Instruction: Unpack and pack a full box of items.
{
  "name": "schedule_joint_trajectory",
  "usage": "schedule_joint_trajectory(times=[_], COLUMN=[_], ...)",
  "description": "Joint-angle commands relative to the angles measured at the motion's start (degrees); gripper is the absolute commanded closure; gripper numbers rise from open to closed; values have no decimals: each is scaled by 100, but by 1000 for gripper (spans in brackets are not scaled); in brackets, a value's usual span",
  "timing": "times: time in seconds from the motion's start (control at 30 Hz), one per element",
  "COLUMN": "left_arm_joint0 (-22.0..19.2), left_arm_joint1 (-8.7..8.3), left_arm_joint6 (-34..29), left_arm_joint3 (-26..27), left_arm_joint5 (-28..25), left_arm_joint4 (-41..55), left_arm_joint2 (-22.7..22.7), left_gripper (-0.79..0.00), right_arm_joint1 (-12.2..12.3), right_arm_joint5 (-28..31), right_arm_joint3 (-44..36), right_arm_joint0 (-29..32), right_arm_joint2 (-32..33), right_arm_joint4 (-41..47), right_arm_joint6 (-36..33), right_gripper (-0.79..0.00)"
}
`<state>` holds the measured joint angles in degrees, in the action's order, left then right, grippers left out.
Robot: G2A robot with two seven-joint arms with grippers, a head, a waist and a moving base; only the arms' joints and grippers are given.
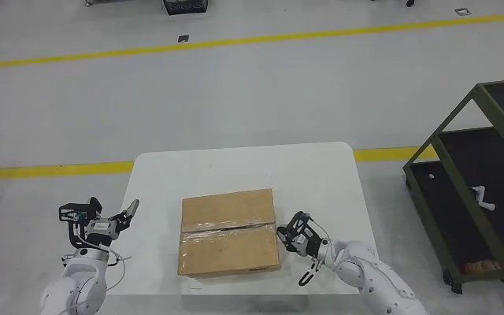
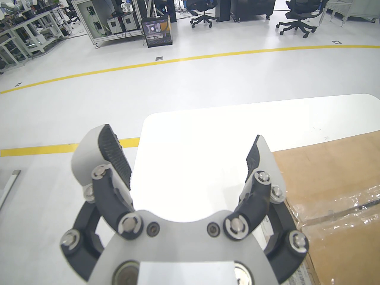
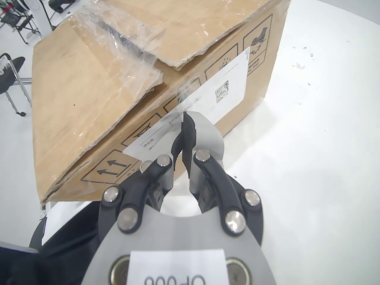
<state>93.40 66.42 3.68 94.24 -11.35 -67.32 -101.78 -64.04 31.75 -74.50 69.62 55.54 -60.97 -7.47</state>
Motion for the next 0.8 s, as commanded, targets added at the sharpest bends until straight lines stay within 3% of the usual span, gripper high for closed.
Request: schedule_joint_trajectory(times=[0.0,0.13,0.33,0.57,0.77], left_arm_joint0=[0,0,0,0,-39], left_arm_joint1=[0,0,0,0,26], left_arm_joint6=[0,0,0,0,-162], left_arm_joint3=[0,0,0,0,390], left_arm_joint5=[0,0,0,0,-373], left_arm_joint4=[0,0,0,0,-19], left_arm_joint2=[0,0,0,0,450], left_gripper=[-785,-785,-785,-785,-785], right_arm_joint1=[-21,-12,209,436,495], right_arm_joint5=[-21,-296,-1118,-1101,-1096], right_arm_joint3=[43,159,-395,-1237,-1528], right_arm_joint0=[-51,-36,586,1376,1673], right_arm_joint2=[-55,93,1100,2163,2554], right_arm_joint4=[-75,-151,-348,-375,-424], right_arm_joint6=[20,250,612,307,235], right_gripper=[0,0,0,0,0])
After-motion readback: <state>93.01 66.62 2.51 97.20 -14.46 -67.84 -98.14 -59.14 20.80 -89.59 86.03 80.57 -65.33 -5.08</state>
